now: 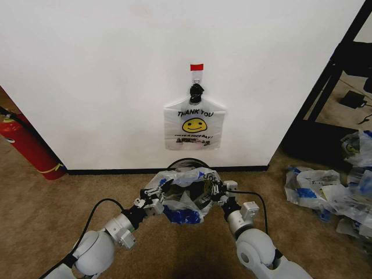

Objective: Pick up the garbage bag from the wall and place it over the trash bin.

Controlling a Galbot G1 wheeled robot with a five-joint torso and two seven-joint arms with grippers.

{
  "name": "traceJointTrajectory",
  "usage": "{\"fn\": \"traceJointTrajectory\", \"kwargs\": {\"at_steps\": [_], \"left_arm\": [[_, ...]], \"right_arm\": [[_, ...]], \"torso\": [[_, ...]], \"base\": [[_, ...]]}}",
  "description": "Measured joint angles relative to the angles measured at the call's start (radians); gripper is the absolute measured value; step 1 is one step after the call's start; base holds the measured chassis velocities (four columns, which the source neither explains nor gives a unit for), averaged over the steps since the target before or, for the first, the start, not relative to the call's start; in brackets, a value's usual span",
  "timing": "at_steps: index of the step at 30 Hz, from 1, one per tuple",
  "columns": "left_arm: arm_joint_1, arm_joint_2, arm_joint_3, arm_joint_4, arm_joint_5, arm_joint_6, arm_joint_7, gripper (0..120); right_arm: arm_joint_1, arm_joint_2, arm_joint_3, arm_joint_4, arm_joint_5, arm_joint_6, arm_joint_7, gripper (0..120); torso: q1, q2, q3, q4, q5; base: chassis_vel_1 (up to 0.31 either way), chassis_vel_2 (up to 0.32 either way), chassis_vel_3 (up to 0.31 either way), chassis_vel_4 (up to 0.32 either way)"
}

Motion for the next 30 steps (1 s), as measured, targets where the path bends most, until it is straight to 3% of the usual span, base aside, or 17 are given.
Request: {"fn": "traceJointTrajectory", "kwargs": {"at_steps": [5,15,22,30], "left_arm": [[-0.027,0.016,-0.012,-0.013,-0.082,0.038,0.002,0],[-0.074,0.063,-0.014,-0.022,-0.373,0.196,-0.020,0],[-0.079,0.072,-0.018,-0.006,-0.424,0.222,-0.026,0],[-0.068,0.076,-0.029,0.012,-0.439,0.222,-0.025,0]], "right_arm": [[-0.007,-0.026,0.024,-0.026,-0.007,0.049,-0.144,1],[0.008,-0.083,0.136,-0.171,-0.060,0.242,-0.721,1],[0.012,-0.082,0.151,-0.197,-0.003,0.279,-0.888,1],[0.013,-0.074,0.150,-0.203,0.096,0.307,-0.923,1]], "torso": [[0.000,0.000,0.000,0.0000,0.0002],[0.000,0.000,0.000,0.0001,0.0001],[0.000,0.000,0.000,0.0000,0.0001],[0.000,0.000,0.000,0.0000,-0.0002]], "base": [[0.000,0.000,0.000,0.000],[0.000,0.000,0.000,0.000],[0.000,0.000,0.000,0.000],[0.000,0.000,0.000,0.000]]}}
